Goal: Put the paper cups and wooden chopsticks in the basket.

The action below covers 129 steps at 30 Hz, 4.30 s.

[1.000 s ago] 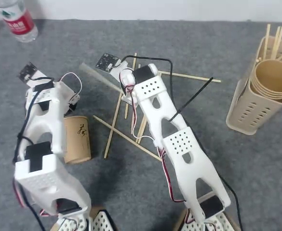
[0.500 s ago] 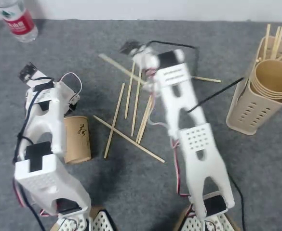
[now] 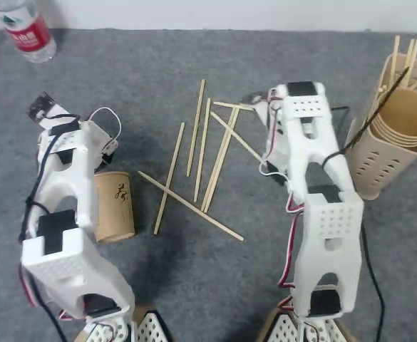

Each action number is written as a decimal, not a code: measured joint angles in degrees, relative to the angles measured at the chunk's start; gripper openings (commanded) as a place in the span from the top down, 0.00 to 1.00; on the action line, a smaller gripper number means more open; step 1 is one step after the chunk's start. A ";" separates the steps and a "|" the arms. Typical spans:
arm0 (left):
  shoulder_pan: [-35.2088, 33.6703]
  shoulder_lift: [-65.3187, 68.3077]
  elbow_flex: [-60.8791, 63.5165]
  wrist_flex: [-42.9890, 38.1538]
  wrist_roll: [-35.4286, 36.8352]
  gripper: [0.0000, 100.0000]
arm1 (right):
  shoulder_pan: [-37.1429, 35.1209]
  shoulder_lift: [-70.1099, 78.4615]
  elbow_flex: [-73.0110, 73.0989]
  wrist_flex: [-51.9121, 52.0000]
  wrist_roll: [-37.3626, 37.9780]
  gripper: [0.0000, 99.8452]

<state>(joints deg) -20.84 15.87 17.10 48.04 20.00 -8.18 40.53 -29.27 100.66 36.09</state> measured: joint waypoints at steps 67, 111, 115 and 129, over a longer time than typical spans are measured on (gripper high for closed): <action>0.00 0.00 0.00 0.00 0.00 0.99 | 17.93 -21.27 -45.54 -9.67 -10.02 0.99; 0.00 0.00 0.00 -0.35 0.00 0.99 | 29.27 14.95 -64.26 -27.96 -26.99 0.80; 0.00 0.00 0.00 -0.35 0.00 0.99 | 29.27 14.95 -64.26 -27.43 -26.64 0.82; 0.00 0.00 0.00 -0.35 0.00 0.99 | 17.05 -4.57 -64.35 -12.84 -22.51 0.82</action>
<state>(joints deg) -20.84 15.87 17.10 47.69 20.00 8.88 35.96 -93.63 87.82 13.58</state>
